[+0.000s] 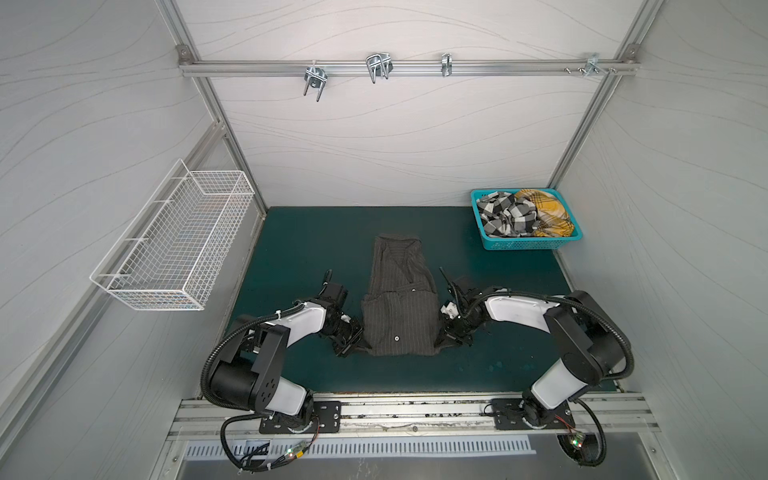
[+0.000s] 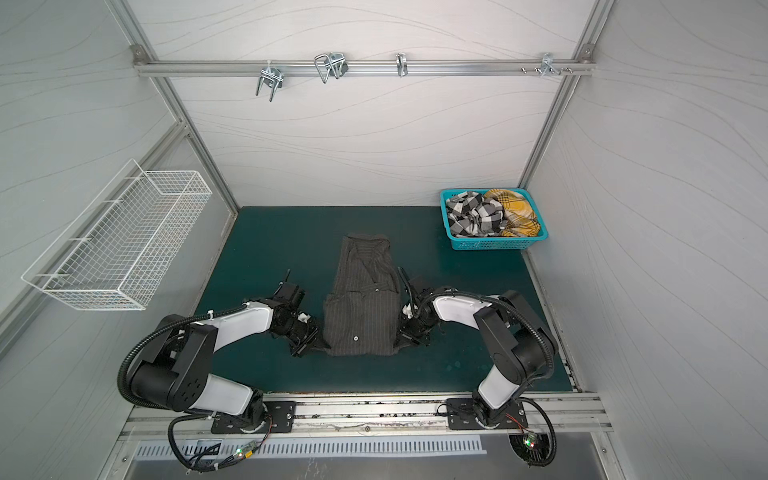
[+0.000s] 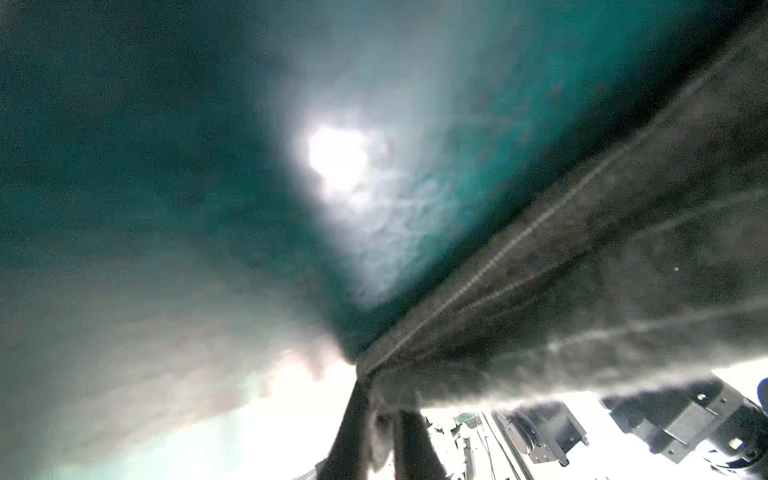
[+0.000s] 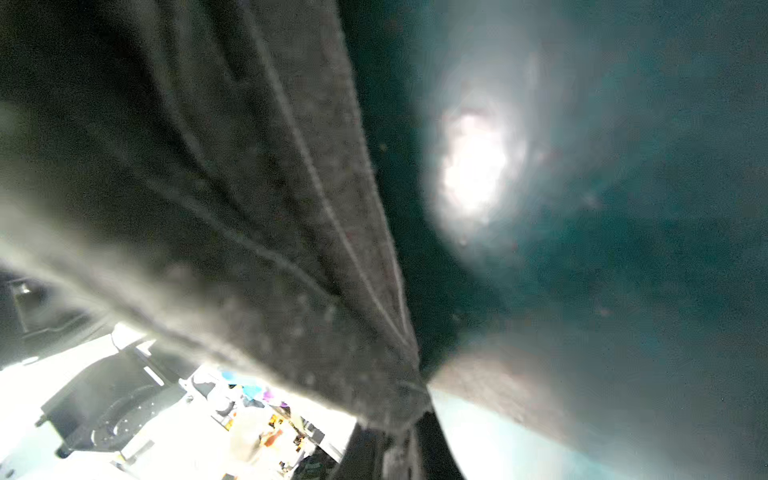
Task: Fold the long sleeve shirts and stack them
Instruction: 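Grasp the near corners of the folded shirt with both grippers, then lift the near end with both grippers and fold it away from the robot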
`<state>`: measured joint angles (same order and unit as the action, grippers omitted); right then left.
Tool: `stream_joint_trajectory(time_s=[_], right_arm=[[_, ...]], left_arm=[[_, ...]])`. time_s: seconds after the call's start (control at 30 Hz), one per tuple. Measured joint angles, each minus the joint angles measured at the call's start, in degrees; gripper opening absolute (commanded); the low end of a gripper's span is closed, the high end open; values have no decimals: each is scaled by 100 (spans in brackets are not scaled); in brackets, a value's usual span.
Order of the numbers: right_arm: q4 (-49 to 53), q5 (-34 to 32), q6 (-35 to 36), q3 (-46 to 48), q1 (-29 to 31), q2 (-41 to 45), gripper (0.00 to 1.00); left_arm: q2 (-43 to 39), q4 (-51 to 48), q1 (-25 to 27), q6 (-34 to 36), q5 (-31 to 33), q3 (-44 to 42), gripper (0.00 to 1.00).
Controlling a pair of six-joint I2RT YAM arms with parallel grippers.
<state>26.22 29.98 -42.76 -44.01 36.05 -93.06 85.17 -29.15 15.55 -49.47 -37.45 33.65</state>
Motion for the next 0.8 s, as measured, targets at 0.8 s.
stream_joint_trajectory(time_s=[0.8], right_arm=[[1346, -264, -280, 579, 763, 2750, 0]], left_arm=[[-3209, -1209, 1364, -433, 450, -481, 0]])
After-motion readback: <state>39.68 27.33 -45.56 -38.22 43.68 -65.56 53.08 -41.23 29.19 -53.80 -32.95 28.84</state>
